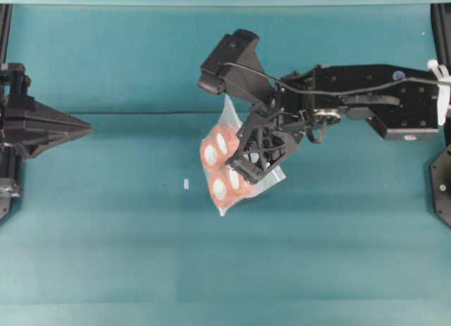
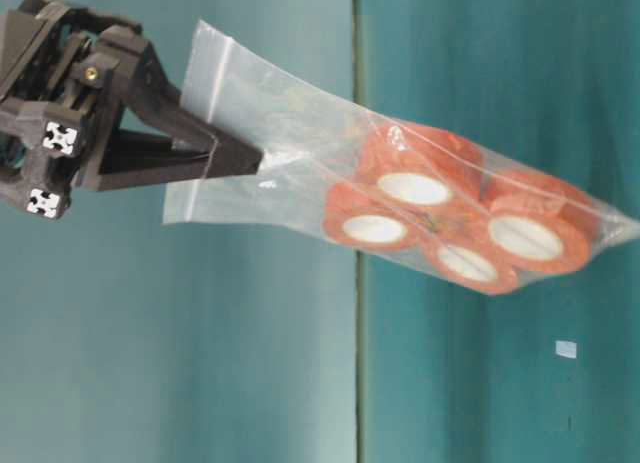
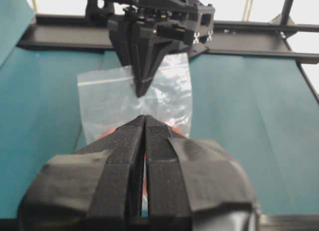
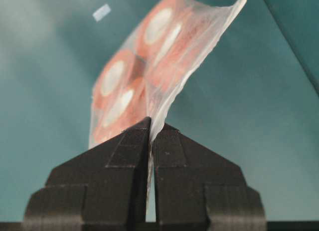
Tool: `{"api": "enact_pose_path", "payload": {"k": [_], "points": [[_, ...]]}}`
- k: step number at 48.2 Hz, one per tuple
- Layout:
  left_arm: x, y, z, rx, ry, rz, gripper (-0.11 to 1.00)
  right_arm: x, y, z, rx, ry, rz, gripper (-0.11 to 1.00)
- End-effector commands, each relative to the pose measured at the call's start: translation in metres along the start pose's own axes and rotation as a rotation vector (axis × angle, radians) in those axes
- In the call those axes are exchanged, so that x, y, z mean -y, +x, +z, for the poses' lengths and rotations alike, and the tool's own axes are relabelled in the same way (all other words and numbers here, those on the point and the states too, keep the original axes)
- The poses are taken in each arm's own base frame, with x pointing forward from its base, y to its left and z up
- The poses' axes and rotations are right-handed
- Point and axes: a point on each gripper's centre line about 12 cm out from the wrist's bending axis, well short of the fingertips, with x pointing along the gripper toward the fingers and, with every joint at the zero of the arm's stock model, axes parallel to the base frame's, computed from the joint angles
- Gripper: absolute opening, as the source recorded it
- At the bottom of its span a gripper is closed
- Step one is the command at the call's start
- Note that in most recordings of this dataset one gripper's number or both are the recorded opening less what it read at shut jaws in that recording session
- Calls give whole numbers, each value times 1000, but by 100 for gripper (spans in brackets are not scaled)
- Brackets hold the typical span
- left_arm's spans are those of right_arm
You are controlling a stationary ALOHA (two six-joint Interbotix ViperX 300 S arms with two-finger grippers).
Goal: Hand over the clear zip bag and make it stand upright.
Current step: 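Lift the bag with the right gripper, raising it off the table, then rotate the held bag to hang vertically toward the center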
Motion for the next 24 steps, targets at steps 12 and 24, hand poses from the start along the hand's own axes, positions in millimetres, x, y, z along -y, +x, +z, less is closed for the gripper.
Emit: {"api": "enact_pose_path", "payload": {"k": [12, 24], "points": [[0, 0, 6, 18, 2, 1, -1, -6, -22, 15, 59, -28, 28, 3], [-1, -1, 8, 26, 2, 4, -1, -7, -21, 15, 55, -87, 31, 3]]}}
